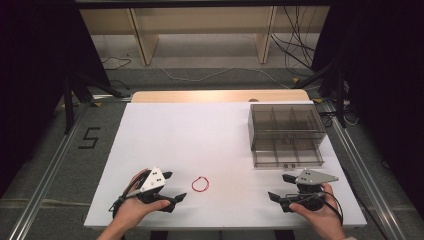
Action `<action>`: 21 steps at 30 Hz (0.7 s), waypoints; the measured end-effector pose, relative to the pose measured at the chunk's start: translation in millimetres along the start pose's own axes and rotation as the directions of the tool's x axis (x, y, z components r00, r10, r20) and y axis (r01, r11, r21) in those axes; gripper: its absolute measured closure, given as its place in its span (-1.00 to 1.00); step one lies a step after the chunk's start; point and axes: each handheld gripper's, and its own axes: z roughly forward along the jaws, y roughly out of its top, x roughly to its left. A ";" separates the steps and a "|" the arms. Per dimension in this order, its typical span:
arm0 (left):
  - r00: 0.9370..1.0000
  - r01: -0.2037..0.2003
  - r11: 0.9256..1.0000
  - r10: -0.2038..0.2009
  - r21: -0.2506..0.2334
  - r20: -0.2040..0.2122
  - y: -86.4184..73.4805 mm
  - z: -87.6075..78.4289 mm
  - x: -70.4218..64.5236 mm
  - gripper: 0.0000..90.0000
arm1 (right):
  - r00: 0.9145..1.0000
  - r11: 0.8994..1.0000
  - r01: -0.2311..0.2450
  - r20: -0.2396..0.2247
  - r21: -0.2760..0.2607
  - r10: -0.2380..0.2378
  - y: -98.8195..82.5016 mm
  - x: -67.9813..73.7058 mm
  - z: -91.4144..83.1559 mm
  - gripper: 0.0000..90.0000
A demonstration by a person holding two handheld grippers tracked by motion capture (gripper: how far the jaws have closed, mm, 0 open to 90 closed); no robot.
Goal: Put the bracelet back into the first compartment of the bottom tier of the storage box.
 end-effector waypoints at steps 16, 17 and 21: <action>1.000 -0.003 1.000 0.003 0.019 -0.023 -0.9 0.9 -0.4 -0.64 | 1.000 1.000 0.001 -0.017 -0.001 -0.001 9.3 5.7 7.8 -0.59; 1.000 -0.006 1.000 0.007 0.021 -0.027 -0.7 1.0 -0.2 -0.64 | 1.000 1.000 0.000 -0.017 0.001 0.000 9.7 5.7 8.0 -0.59; 0.999 -0.012 1.000 0.013 0.023 -0.032 -0.8 1.6 0.2 -0.64 | 1.000 1.000 0.000 -0.020 -0.002 0.000 11.0 6.0 8.8 -0.56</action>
